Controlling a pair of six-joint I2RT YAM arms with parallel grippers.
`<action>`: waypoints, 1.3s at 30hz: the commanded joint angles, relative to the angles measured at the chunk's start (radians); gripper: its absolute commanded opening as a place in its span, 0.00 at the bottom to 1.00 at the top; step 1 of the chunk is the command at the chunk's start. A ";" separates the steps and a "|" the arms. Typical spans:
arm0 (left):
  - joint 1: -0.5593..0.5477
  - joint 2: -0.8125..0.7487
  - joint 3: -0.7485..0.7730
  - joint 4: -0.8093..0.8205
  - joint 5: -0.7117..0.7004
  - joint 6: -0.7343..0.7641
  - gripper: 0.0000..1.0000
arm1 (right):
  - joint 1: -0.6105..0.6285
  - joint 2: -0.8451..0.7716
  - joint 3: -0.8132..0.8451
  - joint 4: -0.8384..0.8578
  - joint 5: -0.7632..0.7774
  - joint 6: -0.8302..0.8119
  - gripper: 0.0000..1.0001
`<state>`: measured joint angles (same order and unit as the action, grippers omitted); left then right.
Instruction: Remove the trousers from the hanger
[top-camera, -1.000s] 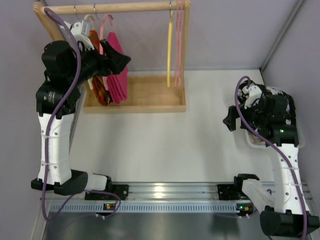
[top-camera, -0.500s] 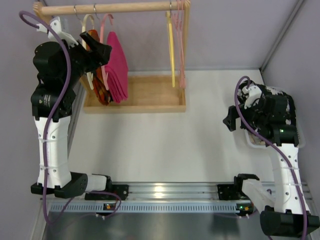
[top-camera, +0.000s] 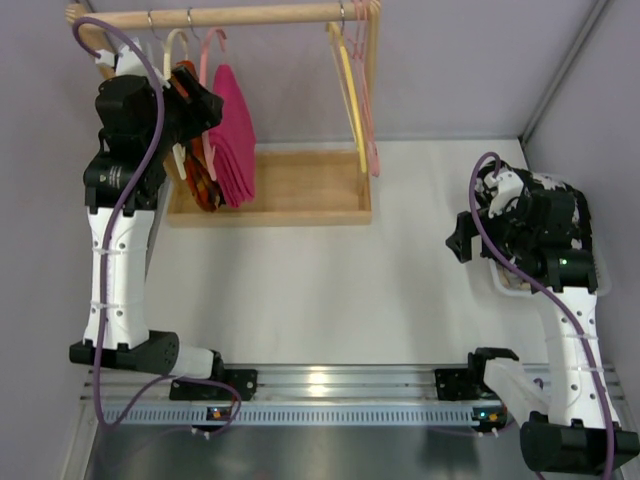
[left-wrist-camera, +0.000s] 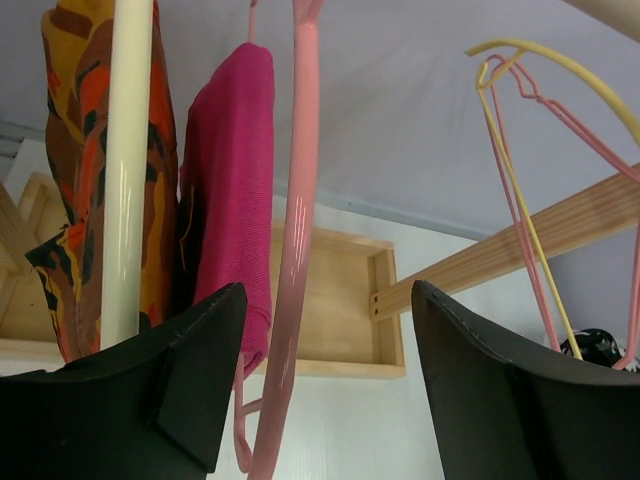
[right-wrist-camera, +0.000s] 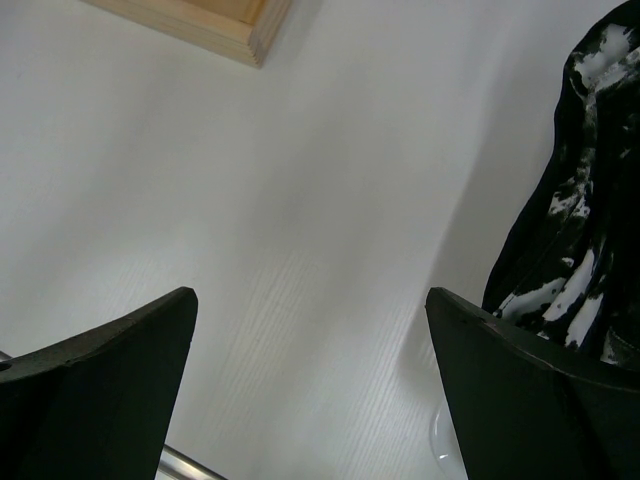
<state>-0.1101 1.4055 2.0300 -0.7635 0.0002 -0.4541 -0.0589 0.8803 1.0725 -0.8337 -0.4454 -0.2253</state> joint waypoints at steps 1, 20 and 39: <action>0.010 0.016 -0.010 0.023 0.039 0.009 0.72 | 0.005 0.002 0.017 0.002 -0.006 -0.009 0.99; 0.059 -0.048 -0.310 0.500 0.561 -0.349 0.61 | 0.005 -0.006 0.012 0.013 -0.022 -0.006 0.99; 0.176 -0.014 -0.456 0.862 0.659 -0.635 0.51 | 0.005 -0.004 0.010 0.007 -0.026 -0.009 0.99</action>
<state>0.0334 1.3823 1.5589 -0.0250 0.5968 -1.0336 -0.0589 0.8803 1.0725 -0.8341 -0.4469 -0.2253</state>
